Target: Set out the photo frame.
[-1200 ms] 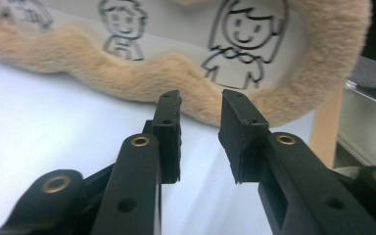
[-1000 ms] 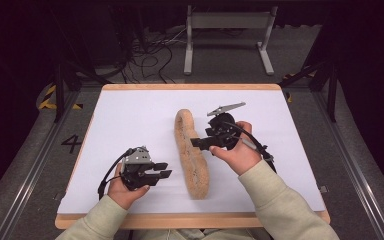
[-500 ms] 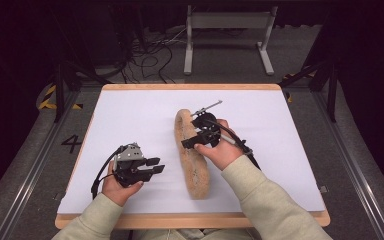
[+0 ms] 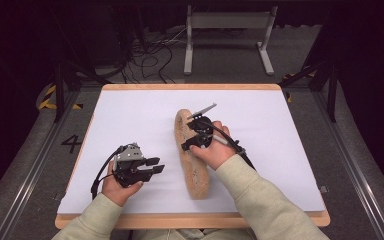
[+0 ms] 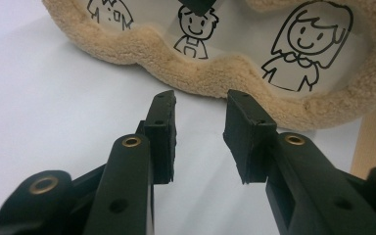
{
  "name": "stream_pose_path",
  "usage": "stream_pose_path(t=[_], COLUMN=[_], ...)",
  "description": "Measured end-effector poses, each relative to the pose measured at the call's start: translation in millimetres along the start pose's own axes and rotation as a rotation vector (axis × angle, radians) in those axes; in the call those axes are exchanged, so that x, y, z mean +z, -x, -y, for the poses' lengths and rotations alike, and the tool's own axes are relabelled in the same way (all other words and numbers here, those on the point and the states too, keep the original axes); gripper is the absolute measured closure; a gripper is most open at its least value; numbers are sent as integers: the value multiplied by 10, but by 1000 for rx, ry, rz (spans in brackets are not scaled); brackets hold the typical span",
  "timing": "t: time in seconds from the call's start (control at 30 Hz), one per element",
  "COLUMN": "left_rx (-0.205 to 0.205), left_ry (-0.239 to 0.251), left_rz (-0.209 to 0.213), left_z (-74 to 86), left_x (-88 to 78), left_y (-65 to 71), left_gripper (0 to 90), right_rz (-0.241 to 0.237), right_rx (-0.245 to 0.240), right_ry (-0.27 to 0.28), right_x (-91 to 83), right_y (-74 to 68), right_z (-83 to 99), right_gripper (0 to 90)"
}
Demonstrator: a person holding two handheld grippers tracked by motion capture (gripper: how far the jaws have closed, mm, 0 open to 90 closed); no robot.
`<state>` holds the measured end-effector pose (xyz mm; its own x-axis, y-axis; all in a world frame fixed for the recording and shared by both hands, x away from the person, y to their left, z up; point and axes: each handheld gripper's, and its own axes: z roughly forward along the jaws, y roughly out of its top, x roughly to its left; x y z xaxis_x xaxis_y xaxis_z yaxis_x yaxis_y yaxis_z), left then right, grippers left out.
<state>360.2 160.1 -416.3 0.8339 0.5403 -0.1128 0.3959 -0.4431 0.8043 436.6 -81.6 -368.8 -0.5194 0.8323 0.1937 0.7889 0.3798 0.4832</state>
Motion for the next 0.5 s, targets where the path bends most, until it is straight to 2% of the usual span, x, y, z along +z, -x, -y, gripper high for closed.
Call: stream_pose_path(t=[0.1,0.33,0.5], left_rx=[2,0,0], left_ry=[0,3,5], left_rz=[1,1,-3], left_z=[0,1,5], left_x=[0,-1,-8], left_y=[0,0,-8], left_gripper=[649,651,652], right_rz=[22,43,68], right_rx=[52,81,119], right_ry=[21,20,14], right_x=[8,8,2], right_y=[-22,-23,-40], right_z=[14,15,9], right_gripper=[609,658,694])
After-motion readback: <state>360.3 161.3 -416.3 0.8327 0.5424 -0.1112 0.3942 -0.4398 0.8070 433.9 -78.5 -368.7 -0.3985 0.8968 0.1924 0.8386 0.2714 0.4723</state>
